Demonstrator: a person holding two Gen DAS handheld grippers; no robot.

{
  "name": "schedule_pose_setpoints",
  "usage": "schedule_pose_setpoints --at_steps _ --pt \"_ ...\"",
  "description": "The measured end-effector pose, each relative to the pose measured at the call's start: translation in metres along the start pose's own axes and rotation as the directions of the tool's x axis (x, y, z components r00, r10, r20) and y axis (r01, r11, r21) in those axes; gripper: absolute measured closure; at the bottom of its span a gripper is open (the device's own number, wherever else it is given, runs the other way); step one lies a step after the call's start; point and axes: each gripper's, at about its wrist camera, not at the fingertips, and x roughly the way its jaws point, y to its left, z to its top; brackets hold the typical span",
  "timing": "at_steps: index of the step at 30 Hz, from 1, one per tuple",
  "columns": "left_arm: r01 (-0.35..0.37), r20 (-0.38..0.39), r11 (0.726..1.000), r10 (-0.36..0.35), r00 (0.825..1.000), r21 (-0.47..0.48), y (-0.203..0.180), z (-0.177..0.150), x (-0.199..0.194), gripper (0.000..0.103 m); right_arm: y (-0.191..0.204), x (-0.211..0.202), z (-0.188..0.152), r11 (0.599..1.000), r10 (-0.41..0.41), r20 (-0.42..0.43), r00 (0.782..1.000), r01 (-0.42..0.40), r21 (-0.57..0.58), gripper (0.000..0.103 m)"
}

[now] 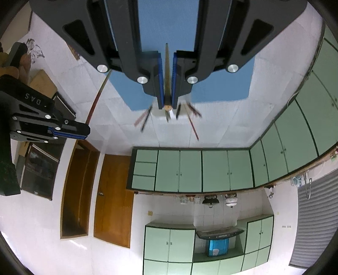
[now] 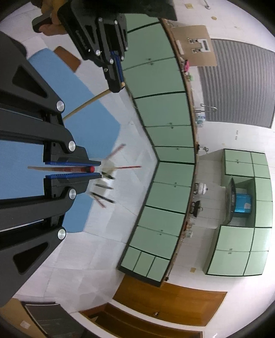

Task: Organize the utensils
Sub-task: 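Carry both chopsticks to the white holder and drop them in with both tools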

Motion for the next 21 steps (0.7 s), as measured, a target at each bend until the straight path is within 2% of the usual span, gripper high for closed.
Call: schedule_pose_setpoints --at_steps 8,14,21 --pt "-0.006 0.070 1.000 0.008 0.998 -0.030 0.016 0.071 0.047 0.097 -0.023 0.054 0.070 0.999 -0.046 0.066 0.997 0.044 0.031 0.097" --pt "-0.025 0.110 1.000 0.027 0.994 -0.012 0.016 0.097 0.092 0.097 -0.038 0.100 0.090 0.997 -0.066 0.076 0.995 0.064 0.040 0.097" --pt "-0.051 0.126 0.999 0.052 0.991 -0.017 0.023 0.099 0.152 0.097 -0.057 0.167 0.089 0.995 -0.074 0.059 0.996 0.069 0.074 0.097"
